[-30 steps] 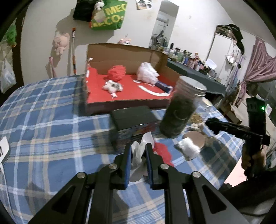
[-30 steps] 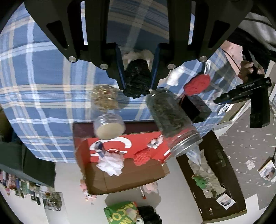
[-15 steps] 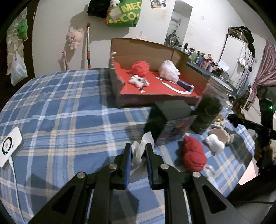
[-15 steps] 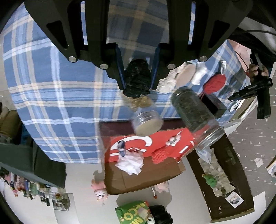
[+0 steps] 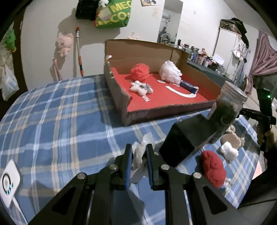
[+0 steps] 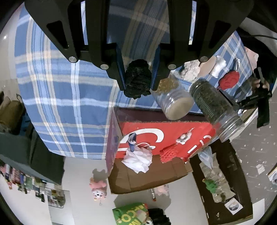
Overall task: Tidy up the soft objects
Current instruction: 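Carry the tissue and black scrunchie into the cardboard box with both tools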
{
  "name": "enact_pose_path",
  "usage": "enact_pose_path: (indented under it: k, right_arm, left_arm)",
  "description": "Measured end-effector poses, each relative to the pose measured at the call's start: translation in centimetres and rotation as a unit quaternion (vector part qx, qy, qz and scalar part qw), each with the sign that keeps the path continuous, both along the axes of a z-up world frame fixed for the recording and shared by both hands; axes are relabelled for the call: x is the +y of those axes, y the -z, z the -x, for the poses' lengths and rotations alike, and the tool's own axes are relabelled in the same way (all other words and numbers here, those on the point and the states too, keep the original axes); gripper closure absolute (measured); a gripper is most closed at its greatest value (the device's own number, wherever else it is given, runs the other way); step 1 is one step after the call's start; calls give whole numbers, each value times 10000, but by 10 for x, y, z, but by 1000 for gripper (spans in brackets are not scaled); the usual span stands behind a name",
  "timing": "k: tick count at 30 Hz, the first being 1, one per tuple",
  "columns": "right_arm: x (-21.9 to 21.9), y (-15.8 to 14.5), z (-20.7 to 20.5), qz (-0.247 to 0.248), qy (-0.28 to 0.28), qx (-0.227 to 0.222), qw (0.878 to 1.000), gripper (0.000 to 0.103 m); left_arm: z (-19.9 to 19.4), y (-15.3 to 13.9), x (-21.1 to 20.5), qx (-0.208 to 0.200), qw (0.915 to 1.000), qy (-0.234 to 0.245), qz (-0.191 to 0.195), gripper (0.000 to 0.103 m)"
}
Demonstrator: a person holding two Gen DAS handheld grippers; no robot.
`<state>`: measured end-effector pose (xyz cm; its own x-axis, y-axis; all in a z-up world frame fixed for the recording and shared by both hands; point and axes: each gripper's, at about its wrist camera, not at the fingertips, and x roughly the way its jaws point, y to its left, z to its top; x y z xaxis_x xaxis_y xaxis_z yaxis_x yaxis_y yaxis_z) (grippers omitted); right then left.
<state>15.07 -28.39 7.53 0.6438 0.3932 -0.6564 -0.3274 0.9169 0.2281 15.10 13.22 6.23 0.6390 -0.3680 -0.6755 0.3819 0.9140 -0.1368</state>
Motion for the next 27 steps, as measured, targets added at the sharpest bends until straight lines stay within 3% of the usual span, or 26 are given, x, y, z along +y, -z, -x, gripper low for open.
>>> enact_pose_path:
  k: [10,18,23,27]
  right_arm:
    - [9,-26,-30,114,-446,-186,9988,75]
    - [33,-45,-63,202,-860,-182,9959,75]
    - [56,-56,-91,257,-1056,-102,9940,75]
    - [79,-55,-127,290,-1138,215,9928,75]
  left_arm:
    - [-34,-25,-17,-142,9991,330,-244,86]
    - [-68,-48,-61,-144,9962,723,-462,86]
    - [-103,-55,-100,71,9940,907,-611,86]
    - [-131,-54,-124,363,9928,882,-727,86]
